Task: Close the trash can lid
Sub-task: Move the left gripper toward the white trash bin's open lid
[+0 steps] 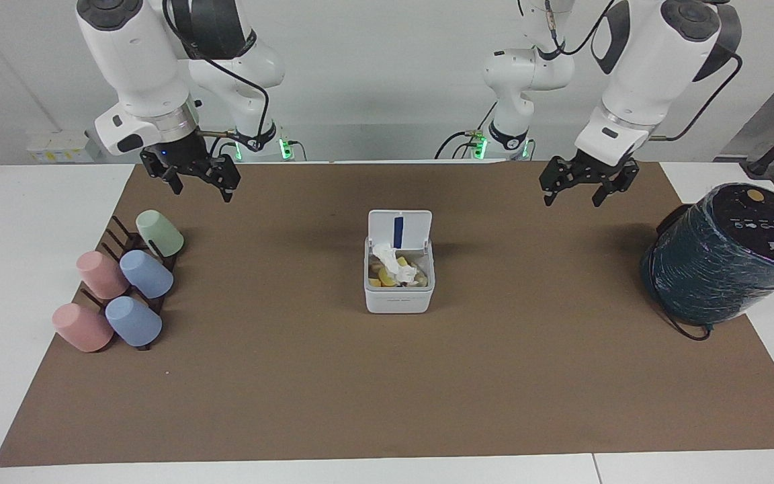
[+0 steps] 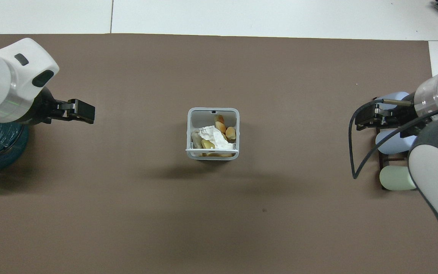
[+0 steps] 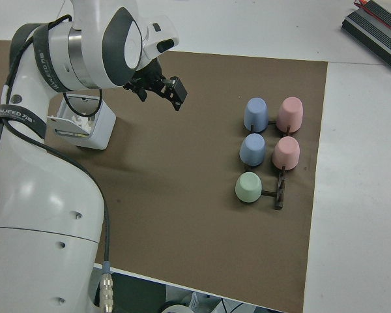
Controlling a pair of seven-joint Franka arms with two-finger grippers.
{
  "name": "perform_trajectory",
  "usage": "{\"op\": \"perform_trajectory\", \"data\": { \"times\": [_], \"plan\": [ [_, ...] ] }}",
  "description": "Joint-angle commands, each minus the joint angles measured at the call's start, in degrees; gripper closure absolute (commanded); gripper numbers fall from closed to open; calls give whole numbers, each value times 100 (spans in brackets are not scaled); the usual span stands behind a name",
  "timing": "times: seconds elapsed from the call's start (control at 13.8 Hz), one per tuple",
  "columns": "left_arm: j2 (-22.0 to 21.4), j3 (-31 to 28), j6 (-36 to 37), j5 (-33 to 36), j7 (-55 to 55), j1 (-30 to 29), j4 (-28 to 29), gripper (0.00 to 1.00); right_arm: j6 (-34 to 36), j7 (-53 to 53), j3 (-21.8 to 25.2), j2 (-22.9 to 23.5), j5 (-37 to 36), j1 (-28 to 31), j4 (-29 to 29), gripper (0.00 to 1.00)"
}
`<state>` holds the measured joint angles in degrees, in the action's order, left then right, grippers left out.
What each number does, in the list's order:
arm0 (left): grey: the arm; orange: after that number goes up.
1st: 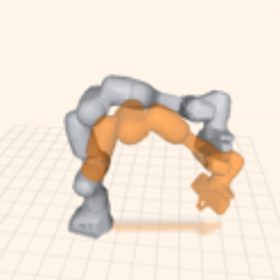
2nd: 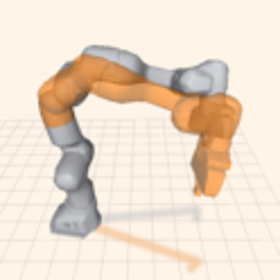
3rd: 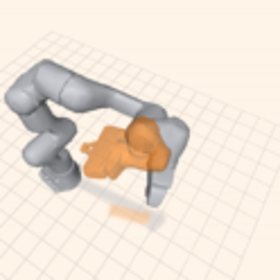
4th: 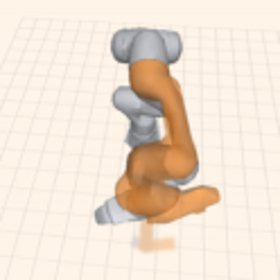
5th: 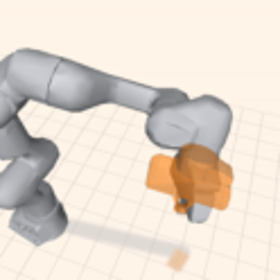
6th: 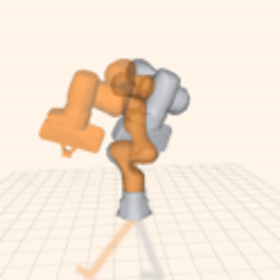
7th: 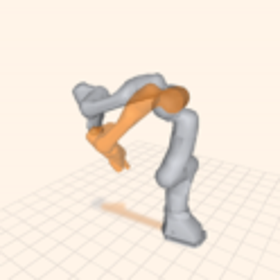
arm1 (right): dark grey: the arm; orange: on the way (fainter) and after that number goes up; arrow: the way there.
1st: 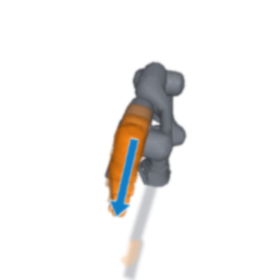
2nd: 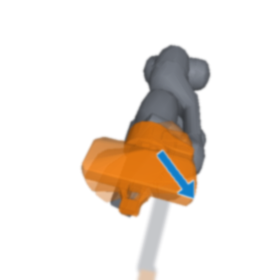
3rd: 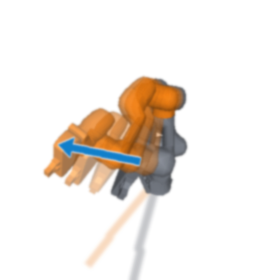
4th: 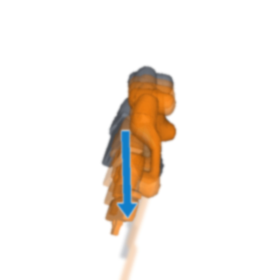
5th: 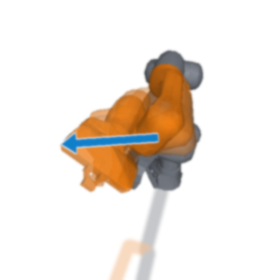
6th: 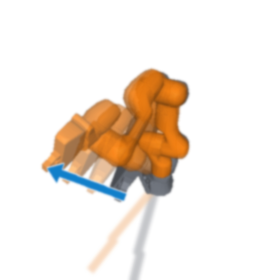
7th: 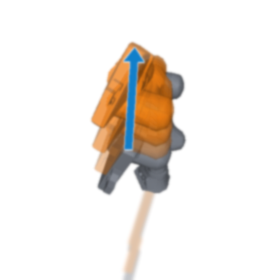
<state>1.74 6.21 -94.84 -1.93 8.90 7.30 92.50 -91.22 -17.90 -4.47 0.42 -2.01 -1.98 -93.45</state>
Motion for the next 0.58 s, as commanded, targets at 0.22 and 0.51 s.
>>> {"op": "perform_trajectory", "data": {
  "times": [0.22,0.51],
  "plan": [
    [-349,-58,-184,-185,147,228,532,0,-63,121,-28,-130,-10,66,-155,0],
    [-349,-58,-219,-430,156,228,532,8,-63,121,-28,-130,-1,66,-155,0]
  ]
}}
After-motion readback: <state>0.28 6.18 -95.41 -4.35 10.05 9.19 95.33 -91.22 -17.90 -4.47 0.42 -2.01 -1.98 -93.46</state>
